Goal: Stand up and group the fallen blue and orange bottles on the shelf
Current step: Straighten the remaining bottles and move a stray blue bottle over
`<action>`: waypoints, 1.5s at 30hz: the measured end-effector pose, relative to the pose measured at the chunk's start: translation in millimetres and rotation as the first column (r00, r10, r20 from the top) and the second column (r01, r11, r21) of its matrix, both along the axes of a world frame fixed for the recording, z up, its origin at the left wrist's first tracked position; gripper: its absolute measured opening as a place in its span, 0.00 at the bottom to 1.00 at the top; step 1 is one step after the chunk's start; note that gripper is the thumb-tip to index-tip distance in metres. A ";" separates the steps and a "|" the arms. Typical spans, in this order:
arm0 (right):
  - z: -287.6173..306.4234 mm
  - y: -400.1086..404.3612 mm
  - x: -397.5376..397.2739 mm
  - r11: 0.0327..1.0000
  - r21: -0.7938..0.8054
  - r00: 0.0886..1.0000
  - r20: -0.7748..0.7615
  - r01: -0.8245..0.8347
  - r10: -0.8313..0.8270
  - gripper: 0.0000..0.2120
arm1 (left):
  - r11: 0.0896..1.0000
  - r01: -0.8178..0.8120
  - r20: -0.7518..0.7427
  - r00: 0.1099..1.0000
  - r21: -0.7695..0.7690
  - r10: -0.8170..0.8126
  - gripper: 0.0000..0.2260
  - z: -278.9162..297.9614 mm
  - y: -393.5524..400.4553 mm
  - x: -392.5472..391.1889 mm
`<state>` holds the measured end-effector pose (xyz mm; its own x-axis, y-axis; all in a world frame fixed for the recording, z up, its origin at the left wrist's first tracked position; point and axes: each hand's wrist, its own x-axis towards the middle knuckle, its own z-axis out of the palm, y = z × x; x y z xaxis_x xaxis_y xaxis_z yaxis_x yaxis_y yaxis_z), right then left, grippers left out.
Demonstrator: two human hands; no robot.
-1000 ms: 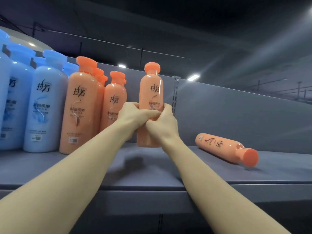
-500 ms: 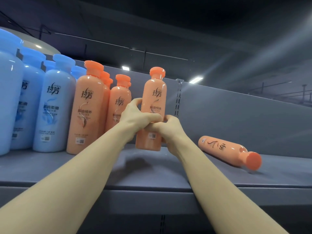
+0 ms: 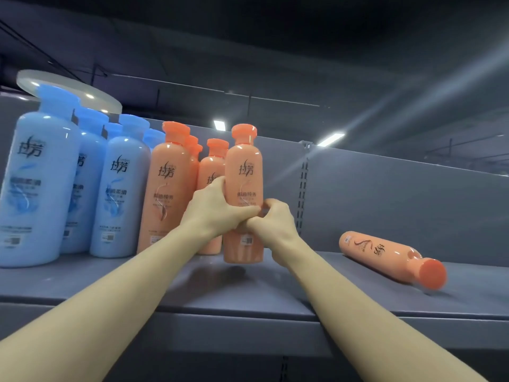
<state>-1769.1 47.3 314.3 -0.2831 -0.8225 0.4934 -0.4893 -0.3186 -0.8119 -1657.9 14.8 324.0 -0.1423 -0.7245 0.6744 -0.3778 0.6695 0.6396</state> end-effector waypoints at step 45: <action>-5.0 -34.3 57.1 1.000 0.031 0.995 -0.096 -0.003 0.006 0.20 | 0.874 -0.445 0.157 0.866 -0.194 0.475 0.23 -3.9 11.5 41.9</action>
